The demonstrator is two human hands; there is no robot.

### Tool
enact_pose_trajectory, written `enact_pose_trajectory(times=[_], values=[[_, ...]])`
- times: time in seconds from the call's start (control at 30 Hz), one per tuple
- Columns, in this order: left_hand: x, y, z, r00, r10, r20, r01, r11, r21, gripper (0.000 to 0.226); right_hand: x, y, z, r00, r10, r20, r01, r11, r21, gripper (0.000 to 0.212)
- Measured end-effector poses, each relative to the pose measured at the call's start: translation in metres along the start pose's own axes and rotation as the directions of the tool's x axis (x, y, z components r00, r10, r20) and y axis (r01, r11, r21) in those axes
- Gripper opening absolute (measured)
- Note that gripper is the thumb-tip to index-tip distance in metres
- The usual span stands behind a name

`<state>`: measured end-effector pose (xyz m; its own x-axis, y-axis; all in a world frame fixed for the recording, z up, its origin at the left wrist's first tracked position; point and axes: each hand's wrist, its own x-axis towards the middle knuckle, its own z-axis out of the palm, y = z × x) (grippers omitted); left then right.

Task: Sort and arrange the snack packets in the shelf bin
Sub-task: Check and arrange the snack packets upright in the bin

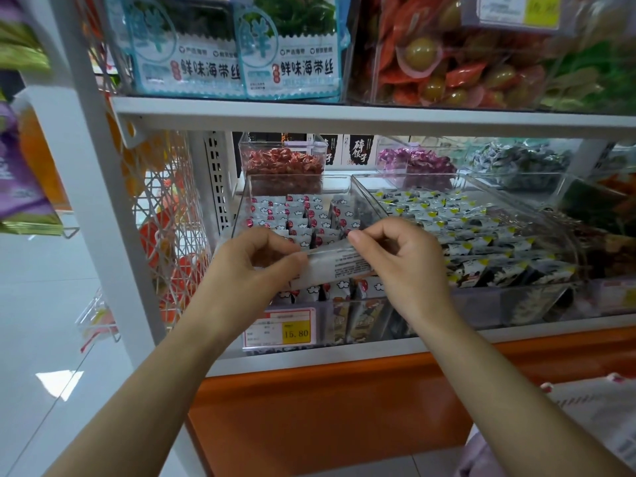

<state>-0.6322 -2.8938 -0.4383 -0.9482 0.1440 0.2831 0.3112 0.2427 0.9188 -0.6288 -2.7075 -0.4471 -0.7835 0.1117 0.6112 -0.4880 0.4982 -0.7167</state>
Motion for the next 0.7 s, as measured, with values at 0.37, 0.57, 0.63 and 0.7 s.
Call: enact_pose_trajectory(times=[0.37, 0.57, 0.63, 0.7], values=[[0.002, 0.003, -0.008, 0.999, 0.028, -0.043, -0.025, 0.997, 0.068, 0.015, -0.002, -0.001, 0.002, 0.999, 0.037, 0.023, -0.038, 0.998, 0.046, 0.020], [-0.001, 0.002, -0.007, 0.999, 0.010, 0.050, -0.013, 0.998, 0.068, 0.035, 0.005, 0.000, -0.006, 0.995, 0.081, 0.056, -0.085, 0.993, 0.081, 0.023], [0.000, 0.002, -0.008, 0.999, 0.006, 0.052, -0.011, 0.995, 0.097, 0.037, 0.008, 0.002, -0.014, 0.978, 0.147, 0.145, -0.172, 0.968, 0.181, 0.019], [0.000, 0.002, -0.007, 0.999, 0.012, 0.053, -0.017, 0.995, 0.096, 0.031, 0.010, 0.003, -0.019, 0.963, 0.175, 0.205, -0.221, 0.948, 0.231, 0.022]])
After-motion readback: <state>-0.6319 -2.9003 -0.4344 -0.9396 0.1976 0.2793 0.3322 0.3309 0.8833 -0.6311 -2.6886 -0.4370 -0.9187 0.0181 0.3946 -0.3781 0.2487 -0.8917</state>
